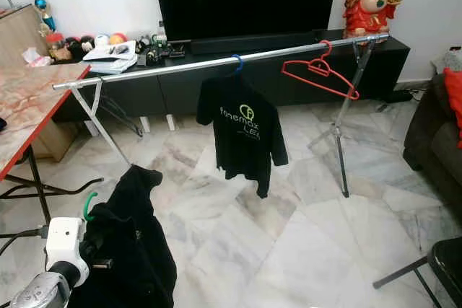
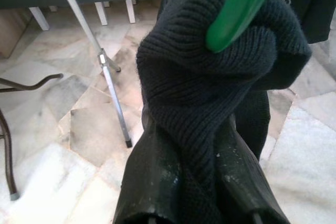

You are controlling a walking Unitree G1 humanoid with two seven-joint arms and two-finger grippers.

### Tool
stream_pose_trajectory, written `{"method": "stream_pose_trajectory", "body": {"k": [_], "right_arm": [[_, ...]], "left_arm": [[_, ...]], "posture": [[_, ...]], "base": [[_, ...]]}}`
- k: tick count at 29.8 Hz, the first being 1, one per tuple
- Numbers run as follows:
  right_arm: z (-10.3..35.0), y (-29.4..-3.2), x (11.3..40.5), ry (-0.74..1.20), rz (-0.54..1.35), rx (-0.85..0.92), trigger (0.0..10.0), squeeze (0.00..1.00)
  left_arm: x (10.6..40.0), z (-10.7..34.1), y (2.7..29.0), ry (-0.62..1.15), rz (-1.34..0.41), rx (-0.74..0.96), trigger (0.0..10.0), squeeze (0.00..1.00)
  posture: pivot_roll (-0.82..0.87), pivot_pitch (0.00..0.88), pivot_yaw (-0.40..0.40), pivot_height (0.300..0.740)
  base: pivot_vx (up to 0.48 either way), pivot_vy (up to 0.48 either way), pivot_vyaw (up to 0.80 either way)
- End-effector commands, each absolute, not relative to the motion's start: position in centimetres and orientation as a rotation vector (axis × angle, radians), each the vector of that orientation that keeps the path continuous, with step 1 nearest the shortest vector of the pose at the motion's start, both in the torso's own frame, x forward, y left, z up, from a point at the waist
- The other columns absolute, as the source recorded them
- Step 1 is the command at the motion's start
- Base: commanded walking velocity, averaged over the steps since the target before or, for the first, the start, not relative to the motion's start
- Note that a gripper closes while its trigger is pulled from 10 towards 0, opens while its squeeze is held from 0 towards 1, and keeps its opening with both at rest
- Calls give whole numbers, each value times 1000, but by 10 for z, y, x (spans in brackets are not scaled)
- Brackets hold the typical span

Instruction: Hang hanger

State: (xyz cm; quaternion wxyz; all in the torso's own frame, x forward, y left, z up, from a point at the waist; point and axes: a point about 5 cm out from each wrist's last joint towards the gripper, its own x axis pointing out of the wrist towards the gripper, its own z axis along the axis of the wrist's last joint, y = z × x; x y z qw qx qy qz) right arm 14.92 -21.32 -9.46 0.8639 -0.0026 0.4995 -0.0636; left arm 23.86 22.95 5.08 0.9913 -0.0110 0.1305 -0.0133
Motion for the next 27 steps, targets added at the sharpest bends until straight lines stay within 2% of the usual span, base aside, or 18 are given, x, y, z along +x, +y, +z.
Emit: {"method": "stream_pose_trajectory", "body": {"k": [1, 27], "right_arm": [[-95, -209, 151, 1043, -128, -3, 10000, 0], [-90, -217, 158, 1033, -62, -92, 10000, 0]], "left_arm": [[245, 60, 230, 229, -25, -33, 10000, 0], [247, 60, 208, 224, -61, -69, 10000, 0]], "posture": [[-65, 0, 106, 740], [-65, 0, 79, 740]], "base": [[334, 0, 0], [350, 0, 0]]}}
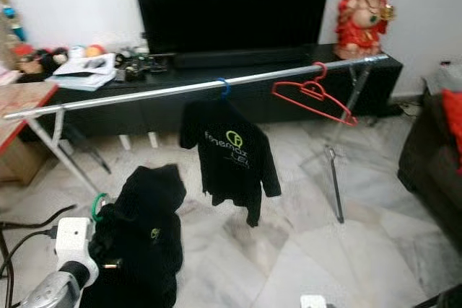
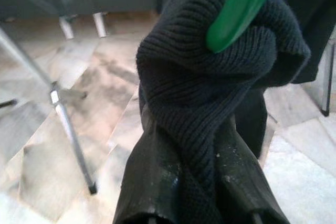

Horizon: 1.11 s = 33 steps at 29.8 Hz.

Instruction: Hang hanger

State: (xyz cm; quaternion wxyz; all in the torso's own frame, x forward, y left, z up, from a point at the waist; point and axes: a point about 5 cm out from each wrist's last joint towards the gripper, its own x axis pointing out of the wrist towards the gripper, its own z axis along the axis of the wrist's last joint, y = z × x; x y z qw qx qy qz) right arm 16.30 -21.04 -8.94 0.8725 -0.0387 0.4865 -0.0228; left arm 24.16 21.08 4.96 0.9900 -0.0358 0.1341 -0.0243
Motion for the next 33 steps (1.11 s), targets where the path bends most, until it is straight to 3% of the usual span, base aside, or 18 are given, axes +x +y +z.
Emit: {"method": "stream_pose_trajectory", "body": {"k": [1, 33], "right_arm": [[-90, -217, 158, 1031, -64, -89, 10000, 0], [-88, -219, 163, 1034, -21, -110, 10000, 0]], "left_arm": [[247, 60, 207, 222, -61, -72, 10000, 0], [245, 56, 205, 252, -58, -57, 10000, 0]], "posture": [[-65, 0, 79, 740], [-54, 12, 67, 740]], "base": [[352, 0, 0], [345, 0, 0]]}}
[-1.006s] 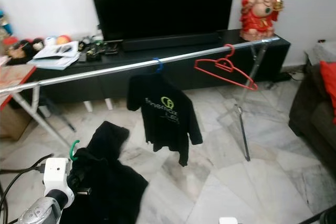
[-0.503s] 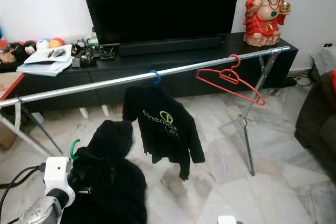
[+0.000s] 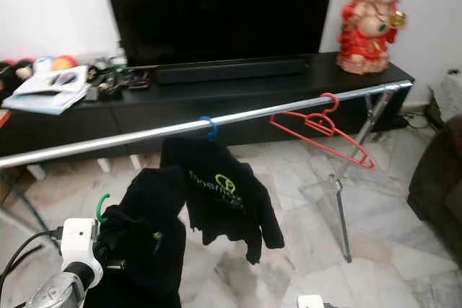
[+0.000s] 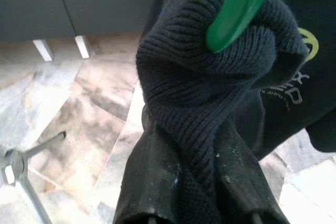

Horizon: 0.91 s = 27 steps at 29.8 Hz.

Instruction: Hang hanger

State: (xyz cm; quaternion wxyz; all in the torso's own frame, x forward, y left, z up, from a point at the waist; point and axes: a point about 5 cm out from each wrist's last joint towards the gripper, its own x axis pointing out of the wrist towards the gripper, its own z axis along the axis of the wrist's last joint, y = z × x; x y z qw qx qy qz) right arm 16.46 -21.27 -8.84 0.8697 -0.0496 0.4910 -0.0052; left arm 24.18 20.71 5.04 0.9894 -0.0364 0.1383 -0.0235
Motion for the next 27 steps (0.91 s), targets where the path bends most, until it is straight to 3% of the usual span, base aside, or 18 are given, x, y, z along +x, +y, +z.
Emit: {"method": "stream_pose_trajectory", "body": {"k": [1, 10, 27], "right_arm": [[-88, -219, 163, 1035, -17, -111, 10000, 0], [-87, -220, 165, 1031, 0, -123, 10000, 0], [-85, -221, 168, 1027, 24, -136, 10000, 0]], "left_arm": [[245, 56, 205, 255, -55, -55, 10000, 0], [245, 53, 209, 271, -31, -5, 10000, 0], [249, 53, 210, 269, -7, 9, 10000, 0]], "posture": [[-54, 13, 65, 740], [-52, 23, 58, 740], [-43, 41, 47, 740]], "base": [[0, 0, 0], [0, -43, 0], [0, -467, 757]]}}
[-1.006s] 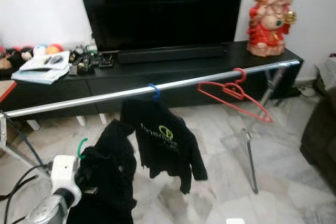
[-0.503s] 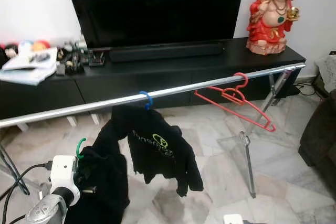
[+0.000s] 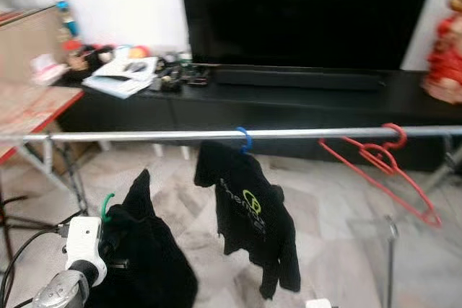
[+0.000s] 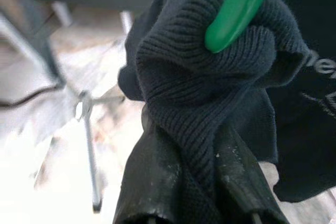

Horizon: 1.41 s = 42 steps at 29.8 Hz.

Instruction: Hang hanger

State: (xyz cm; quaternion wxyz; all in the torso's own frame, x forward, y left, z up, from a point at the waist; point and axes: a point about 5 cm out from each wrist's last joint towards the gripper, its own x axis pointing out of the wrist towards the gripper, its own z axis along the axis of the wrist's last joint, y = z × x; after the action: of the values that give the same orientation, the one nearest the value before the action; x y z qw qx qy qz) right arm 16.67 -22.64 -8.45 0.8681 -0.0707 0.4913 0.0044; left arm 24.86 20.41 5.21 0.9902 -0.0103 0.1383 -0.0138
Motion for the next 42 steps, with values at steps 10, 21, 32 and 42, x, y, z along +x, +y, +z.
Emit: {"method": "stream_pose_trajectory", "body": {"k": [10, 21, 32, 42], "right_arm": [[-85, -221, 168, 1030, 19, -113, 10000, 0], [-85, -221, 168, 1029, 27, -102, 10000, 0], [-84, -222, 169, 1037, 60, -142, 10000, 0], [-84, -223, 170, 1033, 65, -152, 10000, 0]], "left_arm": [[249, 54, 211, 264, 2, -1, 10000, 0], [247, 54, 220, 270, 34, 39, 10000, 0], [247, 54, 223, 263, 62, 36, 10000, 0], [248, 54, 223, 263, 61, 34, 10000, 0]], "posture": [[-40, 46, 42, 740], [-36, 49, 37, 740], [-36, 51, 33, 740], [-35, 52, 30, 740]], "base": [[0, -80, 61], [0, 0, 0], [106, 0, 0], [327, 0, 461]]}}
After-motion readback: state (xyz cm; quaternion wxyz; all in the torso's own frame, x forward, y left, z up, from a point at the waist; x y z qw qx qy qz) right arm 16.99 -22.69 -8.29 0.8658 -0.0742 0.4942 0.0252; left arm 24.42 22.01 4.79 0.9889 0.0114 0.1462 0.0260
